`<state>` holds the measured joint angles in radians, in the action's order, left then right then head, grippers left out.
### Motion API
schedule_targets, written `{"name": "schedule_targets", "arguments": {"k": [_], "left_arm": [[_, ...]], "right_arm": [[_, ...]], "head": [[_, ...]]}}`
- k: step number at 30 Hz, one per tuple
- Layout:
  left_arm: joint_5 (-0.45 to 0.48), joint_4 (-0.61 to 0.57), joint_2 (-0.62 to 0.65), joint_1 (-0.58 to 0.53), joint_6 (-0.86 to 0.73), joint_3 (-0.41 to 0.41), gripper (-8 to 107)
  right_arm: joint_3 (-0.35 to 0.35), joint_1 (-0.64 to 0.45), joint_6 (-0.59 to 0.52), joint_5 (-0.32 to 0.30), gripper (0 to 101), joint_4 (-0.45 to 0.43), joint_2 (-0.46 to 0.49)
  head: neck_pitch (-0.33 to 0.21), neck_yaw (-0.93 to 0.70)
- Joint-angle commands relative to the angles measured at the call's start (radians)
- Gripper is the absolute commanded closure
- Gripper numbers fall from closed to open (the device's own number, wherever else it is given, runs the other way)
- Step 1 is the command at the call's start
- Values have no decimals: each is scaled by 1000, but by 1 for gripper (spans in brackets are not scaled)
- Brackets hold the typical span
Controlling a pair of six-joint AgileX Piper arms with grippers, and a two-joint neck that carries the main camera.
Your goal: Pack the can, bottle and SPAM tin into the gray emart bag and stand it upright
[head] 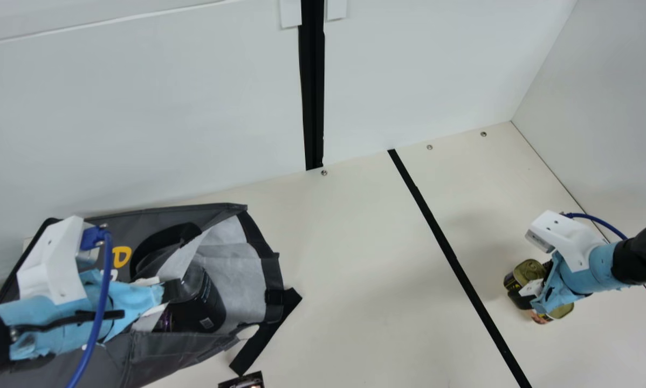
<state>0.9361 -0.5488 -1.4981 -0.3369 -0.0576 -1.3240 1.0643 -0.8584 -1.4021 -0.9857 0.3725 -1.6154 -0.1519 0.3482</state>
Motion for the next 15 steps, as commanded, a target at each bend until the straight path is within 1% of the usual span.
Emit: {"name": "schedule_targets", "arguments": {"k": [1, 8, 15], "left_arm": [[0, 0, 0, 0, 0, 0, 107], [0, 0, 0, 0, 0, 0, 107], [0, 0, 0, 0, 0, 0, 107]], "right_arm": [[-2, 9, 5, -4, 101, 3, 10], [-3, 62, 44, -16, 101, -5, 51], [-6, 141, 106, -17, 101, -26, 91]], "head": [[-23, 1], [-23, 1], [-23, 1]]}}
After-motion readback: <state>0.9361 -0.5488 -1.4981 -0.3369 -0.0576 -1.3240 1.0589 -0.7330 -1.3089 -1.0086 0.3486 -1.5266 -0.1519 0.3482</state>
